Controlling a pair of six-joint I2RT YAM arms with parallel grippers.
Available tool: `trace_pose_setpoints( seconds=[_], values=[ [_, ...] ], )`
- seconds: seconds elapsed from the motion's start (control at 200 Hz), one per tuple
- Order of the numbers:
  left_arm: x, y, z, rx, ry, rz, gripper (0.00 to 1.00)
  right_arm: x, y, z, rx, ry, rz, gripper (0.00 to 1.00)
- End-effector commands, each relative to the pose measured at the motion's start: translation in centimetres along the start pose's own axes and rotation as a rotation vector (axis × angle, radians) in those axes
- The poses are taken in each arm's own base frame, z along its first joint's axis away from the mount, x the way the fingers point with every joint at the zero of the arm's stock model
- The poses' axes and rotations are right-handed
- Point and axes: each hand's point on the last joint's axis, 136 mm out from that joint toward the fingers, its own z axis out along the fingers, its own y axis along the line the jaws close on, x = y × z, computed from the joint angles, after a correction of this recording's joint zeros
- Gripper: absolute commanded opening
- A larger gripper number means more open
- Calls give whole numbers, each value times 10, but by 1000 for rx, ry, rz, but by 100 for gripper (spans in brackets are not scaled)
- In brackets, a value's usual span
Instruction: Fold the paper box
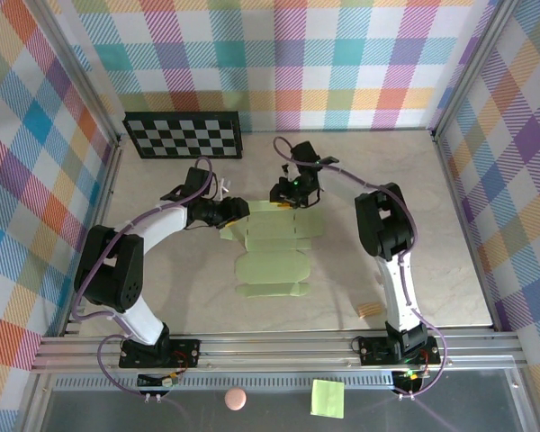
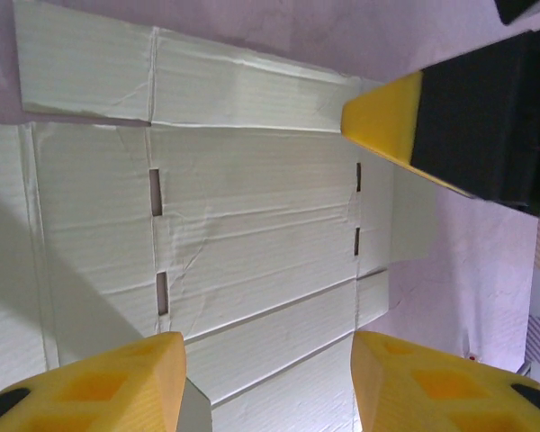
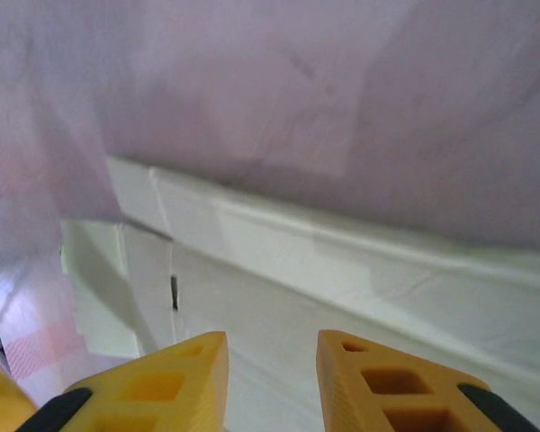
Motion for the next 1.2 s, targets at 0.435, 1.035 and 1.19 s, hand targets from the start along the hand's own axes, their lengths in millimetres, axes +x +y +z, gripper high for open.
trace_pose_setpoints(
  seconds=[0.435,1.035,1.19],
  values=[
    [-22,-1,-14,-46,-88,-17,52,-1,14,21,-117,74,-10,34],
    [-32,6,-6,-126,-42,8,52,21,-45,53,75,145,34,33],
    [-42,25,1,-248,-14,21,53,27,-49,50,102,161,35,33]
  ],
)
